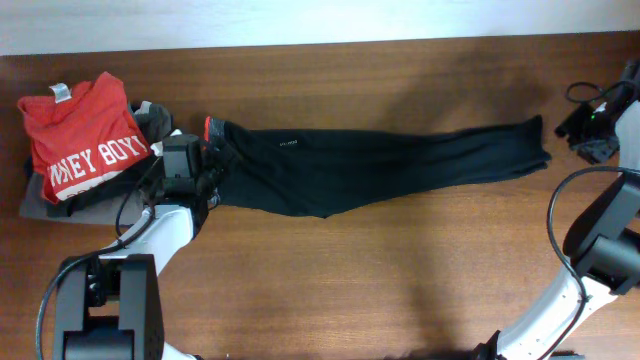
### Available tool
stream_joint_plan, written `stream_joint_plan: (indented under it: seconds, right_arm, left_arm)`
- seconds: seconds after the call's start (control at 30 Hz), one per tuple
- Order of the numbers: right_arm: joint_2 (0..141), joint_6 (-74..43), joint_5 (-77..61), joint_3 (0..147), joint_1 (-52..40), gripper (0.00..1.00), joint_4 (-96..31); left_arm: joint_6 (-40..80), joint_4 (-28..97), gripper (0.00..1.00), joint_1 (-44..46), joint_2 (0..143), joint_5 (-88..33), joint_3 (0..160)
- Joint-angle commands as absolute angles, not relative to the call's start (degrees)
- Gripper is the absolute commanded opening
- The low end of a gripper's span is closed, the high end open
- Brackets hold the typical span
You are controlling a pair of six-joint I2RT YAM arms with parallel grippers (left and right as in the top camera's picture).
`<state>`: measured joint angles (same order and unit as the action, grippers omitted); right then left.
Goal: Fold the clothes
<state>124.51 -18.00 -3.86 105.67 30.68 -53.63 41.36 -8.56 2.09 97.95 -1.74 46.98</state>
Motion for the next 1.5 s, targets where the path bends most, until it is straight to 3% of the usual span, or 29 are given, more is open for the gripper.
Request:
stream_joint_plan:
  seconds: [0.0, 0.07, 0.13, 0.3, 0.43, 0.7, 1.23, 1.33, 1.47]
  right_arm:
    - [125.8, -17.4, -2.9, 104.2, 29.8, 0.56, -53.8]
    - [126.2, -17.4, -2.9, 104.1, 29.8, 0.56, -53.8]
    - [126.7, -17.4, -2.9, 104.0, 29.8, 0.56, -53.9]
    - [127.0, -16.8, -2.9, 104.0, 29.8, 0.56, -54.2]
    - [127.0, -16.8, -3.0, 104.0, 29.8, 0.56, -54.0]
    - [127.0, -12.6, -9.9, 104.0, 29.6, 0.66, -55.1]
    - [127.2, -12.5, -10.2, 91.8, 29.6, 0.66, -47.1]
    - [127.2, -12.5, -10.8, 89.9, 29.6, 0.53, -45.0]
    - [127.1, -12.5, -10.7, 89.7, 29.8, 0.07, -44.6]
  left_arm:
    - [40.6, -8.2, 0.99, 2.4, 99.2, -2.2, 47.7]
    - [40.6, -6.7, 0.95, 2.4, 99.4, -2.2, 47.7]
    - [40.6, -1.7, 0.83, 2.5, 99.8, -2.2, 47.7]
    - [40.6, 11.4, 0.75, 2.5, 101.3, -2.2, 47.7]
    - [40.6, 12.7, 0.75, 2.5, 101.3, -2.2, 47.7]
    - [40.6, 12.5, 0.75, 2.5, 101.3, -2.2, 47.7]
    - [40.6, 12.6, 0.75, 2.5, 101.3, -2.2, 47.7]
    - [40.6, 12.6, 0.75, 2.5, 101.3, -2.2, 47.7]
    - [40.6, 12.5, 0.75, 2.5, 101.3, -2.2, 47.7]
